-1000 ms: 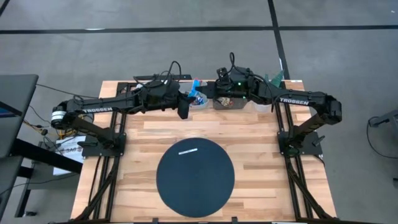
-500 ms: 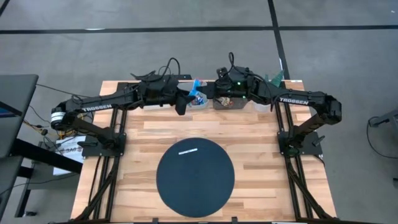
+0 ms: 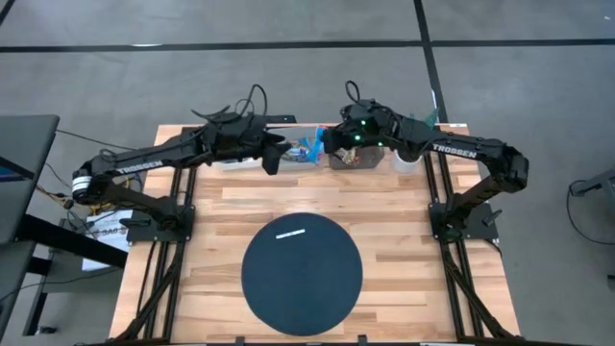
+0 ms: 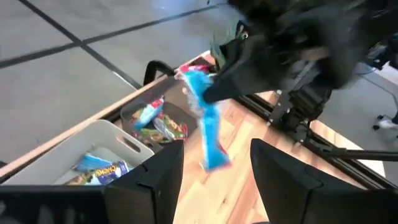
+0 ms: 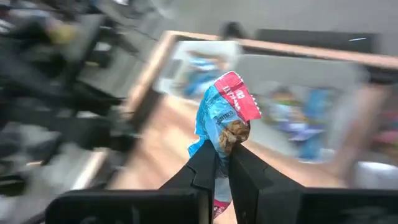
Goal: Pick and place Granola Bars by type
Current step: Put the red granola bar into the black bin, then return to Home Position
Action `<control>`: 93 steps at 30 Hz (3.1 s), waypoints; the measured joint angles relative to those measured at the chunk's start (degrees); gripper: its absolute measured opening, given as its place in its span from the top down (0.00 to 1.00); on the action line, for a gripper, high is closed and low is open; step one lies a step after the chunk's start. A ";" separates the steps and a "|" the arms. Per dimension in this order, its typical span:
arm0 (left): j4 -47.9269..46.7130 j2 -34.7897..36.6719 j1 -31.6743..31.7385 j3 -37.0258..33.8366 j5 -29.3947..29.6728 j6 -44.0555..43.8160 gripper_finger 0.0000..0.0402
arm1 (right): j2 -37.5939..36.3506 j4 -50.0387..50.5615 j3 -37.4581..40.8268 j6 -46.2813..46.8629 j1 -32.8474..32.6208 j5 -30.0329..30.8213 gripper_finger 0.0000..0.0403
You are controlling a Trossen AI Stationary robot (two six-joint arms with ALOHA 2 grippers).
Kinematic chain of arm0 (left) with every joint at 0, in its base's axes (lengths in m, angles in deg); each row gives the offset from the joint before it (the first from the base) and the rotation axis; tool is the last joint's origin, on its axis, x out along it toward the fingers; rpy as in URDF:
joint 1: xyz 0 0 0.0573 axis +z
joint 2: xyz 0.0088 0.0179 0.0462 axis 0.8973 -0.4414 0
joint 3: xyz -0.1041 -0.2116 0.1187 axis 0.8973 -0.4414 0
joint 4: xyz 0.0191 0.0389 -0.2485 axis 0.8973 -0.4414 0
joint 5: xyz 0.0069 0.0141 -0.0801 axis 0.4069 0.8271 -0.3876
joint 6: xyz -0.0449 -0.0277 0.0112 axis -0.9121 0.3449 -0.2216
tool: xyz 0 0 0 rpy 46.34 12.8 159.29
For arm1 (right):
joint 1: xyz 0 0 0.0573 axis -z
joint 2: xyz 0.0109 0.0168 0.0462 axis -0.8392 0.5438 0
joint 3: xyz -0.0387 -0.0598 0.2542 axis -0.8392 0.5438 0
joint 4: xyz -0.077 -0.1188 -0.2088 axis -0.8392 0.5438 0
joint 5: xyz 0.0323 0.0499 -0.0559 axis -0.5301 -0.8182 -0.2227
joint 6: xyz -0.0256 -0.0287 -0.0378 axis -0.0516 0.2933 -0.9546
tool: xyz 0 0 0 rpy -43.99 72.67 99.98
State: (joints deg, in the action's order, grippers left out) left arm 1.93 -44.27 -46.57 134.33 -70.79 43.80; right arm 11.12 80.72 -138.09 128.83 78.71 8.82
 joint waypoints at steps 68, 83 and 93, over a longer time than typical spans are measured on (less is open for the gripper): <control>-5.39 7.31 -9.15 -0.04 4.41 -9.06 0.57 | -66.48 -27.80 47.80 -22.60 -33.12 10.82 0.66; -2.29 7.29 -10.47 -0.07 9.11 -9.91 0.57 | -74.69 -40.35 63.65 -33.40 -40.03 9.01 0.66; -2.46 7.26 -10.51 -0.07 9.11 -9.85 0.57 | -74.68 -50.55 73.63 -37.63 -42.72 8.78 0.67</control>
State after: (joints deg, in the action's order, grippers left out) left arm -0.53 -37.00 -57.08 134.26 -61.67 33.95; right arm -63.56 30.17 -64.46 91.19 36.00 17.61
